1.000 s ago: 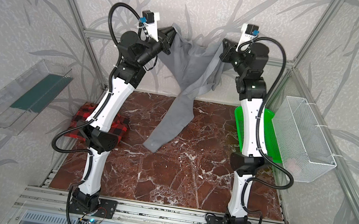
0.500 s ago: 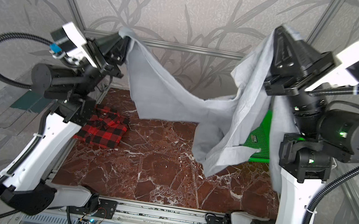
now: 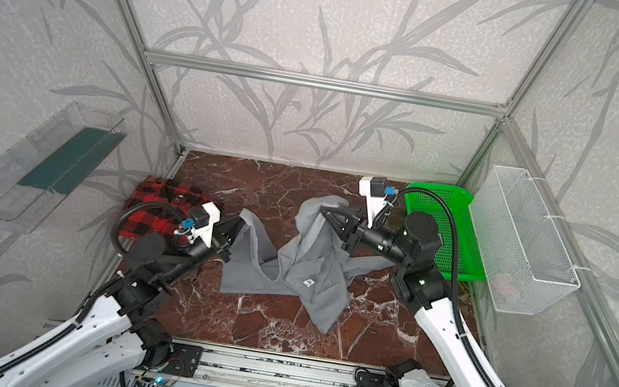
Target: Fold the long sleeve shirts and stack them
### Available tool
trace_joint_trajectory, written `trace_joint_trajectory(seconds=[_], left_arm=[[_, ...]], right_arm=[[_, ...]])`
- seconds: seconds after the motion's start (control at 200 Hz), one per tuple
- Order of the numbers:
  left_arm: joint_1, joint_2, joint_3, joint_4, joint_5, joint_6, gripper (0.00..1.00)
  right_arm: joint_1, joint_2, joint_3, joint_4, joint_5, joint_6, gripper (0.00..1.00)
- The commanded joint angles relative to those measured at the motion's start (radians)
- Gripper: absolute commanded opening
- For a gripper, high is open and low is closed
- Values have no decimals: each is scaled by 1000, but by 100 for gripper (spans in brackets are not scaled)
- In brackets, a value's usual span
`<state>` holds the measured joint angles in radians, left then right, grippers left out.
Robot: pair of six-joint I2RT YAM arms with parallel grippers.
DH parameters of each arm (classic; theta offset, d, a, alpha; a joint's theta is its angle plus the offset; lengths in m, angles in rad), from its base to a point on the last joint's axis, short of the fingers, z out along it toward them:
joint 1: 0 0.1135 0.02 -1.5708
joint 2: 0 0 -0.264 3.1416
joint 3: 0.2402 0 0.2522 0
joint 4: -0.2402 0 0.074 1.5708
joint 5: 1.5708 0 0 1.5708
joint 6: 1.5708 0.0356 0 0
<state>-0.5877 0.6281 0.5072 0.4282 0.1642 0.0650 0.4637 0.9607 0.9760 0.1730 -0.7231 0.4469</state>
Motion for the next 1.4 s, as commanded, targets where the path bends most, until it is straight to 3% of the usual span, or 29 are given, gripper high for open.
trace_joint_trajectory(seconds=[0.0, 0.15, 0.23, 0.36, 0.525, 0.675, 0.77, 0.855, 0.885, 0.965, 1.035, 1.155, 1.24, 1.395], left_arm=[[-9, -8, 57, -20, -124, 76, 0], [5, 187, 193, 74, -130, 172, 0], [74, 342, 305, 179, -70, 165, 0], [208, 574, 507, 311, 9, 65, 0], [269, 814, 796, 351, 40, 35, 0], [285, 1004, 1066, 392, 68, 28, 0], [288, 1091, 1232, 374, 97, 36, 0], [290, 1114, 1296, 380, 115, 39, 0], [291, 1105, 1283, 400, 115, 40, 0], [292, 1042, 1168, 473, 115, 33, 0], [292, 954, 981, 536, 112, 48, 0], [289, 782, 616, 643, 83, 53, 0], [274, 684, 372, 682, 81, 63, 0], [156, 558, -8, 715, -118, 108, 0]], right_arm=[[1, -54, 57, -69, 108, -100, 0], [-43, 10, 224, -155, 228, -172, 0], [-110, 82, 325, -145, 210, -181, 0], [-250, 221, 477, -104, 148, -92, 0], [-381, 432, 697, -15, 120, 11, 0], [-418, 678, 1094, -90, 118, 24, 0], [-434, 858, 1435, -209, 120, 28, 0], [-435, 1021, 1785, -321, 91, 24, 0], [-437, 1045, 1842, -331, 79, 28, 0], [-441, 970, 1695, -246, 65, 50, 0], [-435, 872, 1503, -165, -9, 50, 0], [-428, 607, 960, 96, -14, 65, 0], [-424, 453, 667, 190, -37, 72, 0], [-399, 185, 196, 232, -33, 77, 0]])
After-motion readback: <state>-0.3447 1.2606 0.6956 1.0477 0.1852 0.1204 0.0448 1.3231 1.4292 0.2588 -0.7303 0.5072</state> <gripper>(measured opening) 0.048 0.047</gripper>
